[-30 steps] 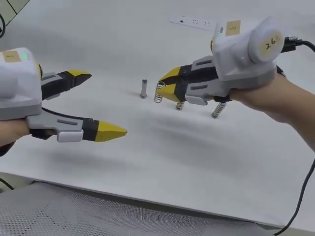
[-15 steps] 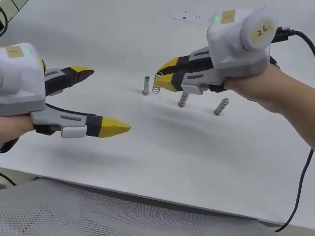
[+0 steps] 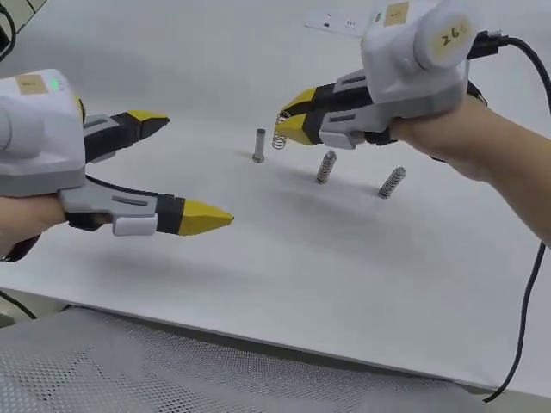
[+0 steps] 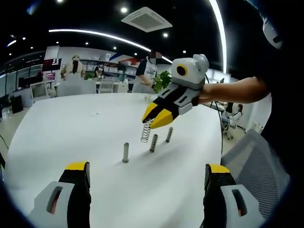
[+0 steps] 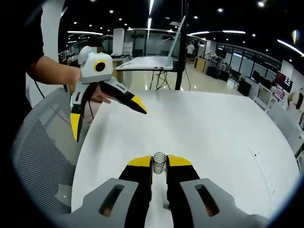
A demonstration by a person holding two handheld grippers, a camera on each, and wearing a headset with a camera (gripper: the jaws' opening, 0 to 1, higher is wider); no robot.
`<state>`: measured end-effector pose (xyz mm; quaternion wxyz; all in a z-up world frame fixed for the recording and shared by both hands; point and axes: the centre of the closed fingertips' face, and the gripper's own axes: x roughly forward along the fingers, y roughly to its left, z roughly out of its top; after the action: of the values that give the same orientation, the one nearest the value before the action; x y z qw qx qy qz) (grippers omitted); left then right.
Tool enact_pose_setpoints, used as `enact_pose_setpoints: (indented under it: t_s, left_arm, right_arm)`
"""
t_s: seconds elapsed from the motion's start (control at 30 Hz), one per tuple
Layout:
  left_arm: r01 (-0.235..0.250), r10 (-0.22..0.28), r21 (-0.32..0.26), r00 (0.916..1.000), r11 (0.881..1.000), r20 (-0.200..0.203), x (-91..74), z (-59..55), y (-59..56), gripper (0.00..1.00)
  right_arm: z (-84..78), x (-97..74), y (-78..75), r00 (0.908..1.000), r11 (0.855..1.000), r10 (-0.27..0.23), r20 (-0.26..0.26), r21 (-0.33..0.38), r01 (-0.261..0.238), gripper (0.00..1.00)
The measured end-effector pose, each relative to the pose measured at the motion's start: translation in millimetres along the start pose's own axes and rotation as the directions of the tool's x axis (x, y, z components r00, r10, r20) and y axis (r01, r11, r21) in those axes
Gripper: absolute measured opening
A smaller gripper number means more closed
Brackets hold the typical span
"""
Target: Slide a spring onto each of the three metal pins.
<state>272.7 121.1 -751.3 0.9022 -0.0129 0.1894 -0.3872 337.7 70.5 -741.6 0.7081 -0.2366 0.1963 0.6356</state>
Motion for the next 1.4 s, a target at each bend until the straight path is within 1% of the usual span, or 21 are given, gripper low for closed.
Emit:
enact_pose_setpoints:
  t_s: [0.13,0.4,0.53,0.7,1.03,1.1,1.4]
  left_arm:
    - [-0.001,0.001,0.002,0.9999,1.0,-0.011,-0.7,-3.5,0.7,0.98]
    - [-0.006,0.006,-0.004,0.9999,1.0,-0.008,-2.0,-4.3,2.2,0.98]
    - [-0.007,0.007,-0.005,1.0,1.0,-0.006,-2.5,-4.5,2.3,0.98]
    - [-0.007,0.007,-0.006,1.0,1.0,-0.006,-3.0,-5.2,2.3,0.98]
    - [-0.009,0.009,-0.009,0.9999,1.0,-0.005,-3.9,-5.5,2.7,0.98]
    - [-0.008,0.008,-0.008,1.0,1.0,-0.004,-3.3,-4.3,0.9,0.98]
    - [-0.007,0.007,-0.009,1.0,1.0,-0.002,-3.1,-3.6,0.8,0.98]
  right_arm:
    - [3.1,4.4,-4.0,1.0,1.0,-0.004,0.002,0.003,0.004,0.08]
    - [10.0,12.0,-10.9,0.9999,1.0,-0.012,0.012,0.015,0.012,0.08]
    - [10.6,14.3,-12.5,0.9998,1.0,-0.012,0.013,0.024,0.012,0.08]
    - [11.4,15.4,-19.8,0.9991,0.997,-0.03,0.03,0.07,0.028,0.08]
    - [13.2,19.0,-21.3,0.999,0.995,-0.032,0.032,0.091,0.029,0.08]
    - [12.7,21.5,-20.9,0.9992,0.996,-0.029,0.028,0.088,0.026,0.08]
    - [11.1,24.8,-22.0,0.9995,0.995,-0.026,0.019,0.101,0.024,0.08]
